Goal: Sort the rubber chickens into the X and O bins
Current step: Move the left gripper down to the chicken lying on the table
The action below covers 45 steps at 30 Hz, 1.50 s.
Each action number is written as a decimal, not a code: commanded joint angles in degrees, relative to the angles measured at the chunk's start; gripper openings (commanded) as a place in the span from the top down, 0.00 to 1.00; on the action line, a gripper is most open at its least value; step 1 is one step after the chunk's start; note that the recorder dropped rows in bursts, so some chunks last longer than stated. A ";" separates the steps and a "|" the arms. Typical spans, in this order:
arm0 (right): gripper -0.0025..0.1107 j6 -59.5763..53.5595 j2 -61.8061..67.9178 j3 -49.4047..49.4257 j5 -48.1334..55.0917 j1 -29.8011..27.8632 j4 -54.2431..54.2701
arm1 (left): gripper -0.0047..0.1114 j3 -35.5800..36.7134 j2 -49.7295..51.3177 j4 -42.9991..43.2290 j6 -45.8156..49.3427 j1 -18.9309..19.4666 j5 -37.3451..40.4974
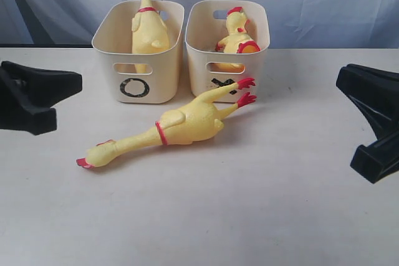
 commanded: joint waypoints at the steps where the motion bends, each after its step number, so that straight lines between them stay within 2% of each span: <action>1: 0.99 -0.20 -0.37 0.24 -0.02 -0.27 0.07 | 0.96 -3.44 7.39 0.16 3.59 0.15 0.50; 9: 0.99 -0.20 -0.37 0.24 -0.20 -0.27 0.86 | 0.96 -7.62 18.91 0.16 8.07 0.15 0.50; 11: 0.99 -0.20 -0.37 0.24 -0.20 -0.27 0.86 | 0.94 -8.12 21.78 0.16 11.73 0.15 0.26; 14: 0.99 -0.20 -0.37 0.24 -0.20 -0.27 0.86 | 0.85 -8.12 25.64 0.16 19.12 0.15 0.26; 20: 0.99 -0.20 -0.37 0.24 -0.20 -0.27 0.86 | 0.55 -8.12 33.35 0.16 32.25 0.15 0.26; 23: 0.99 -0.20 -0.37 0.24 -0.09 -0.27 0.95 | 0.46 -8.64 37.28 -0.66 38.41 -0.92 2.06; 28: 0.99 -0.10 -0.37 0.24 0.11 -0.27 1.20 | 0.45 -10.72 42.99 -1.15 44.71 -3.31 4.78; 32: 0.99 -0.10 -0.37 0.24 0.11 -0.27 1.20 | 0.45 -12.83 46.52 -1.00 45.76 -4.95 10.07; 36: 0.99 -0.10 -0.37 0.24 0.11 -0.27 1.20 | 0.45 -14.50 48.53 -1.21 45.76 -4.96 14.31; 45: 0.99 0.03 -0.37 0.24 0.11 -0.27 1.74 | 0.45 -16.79 52.97 -1.07 47.99 -4.96 13.56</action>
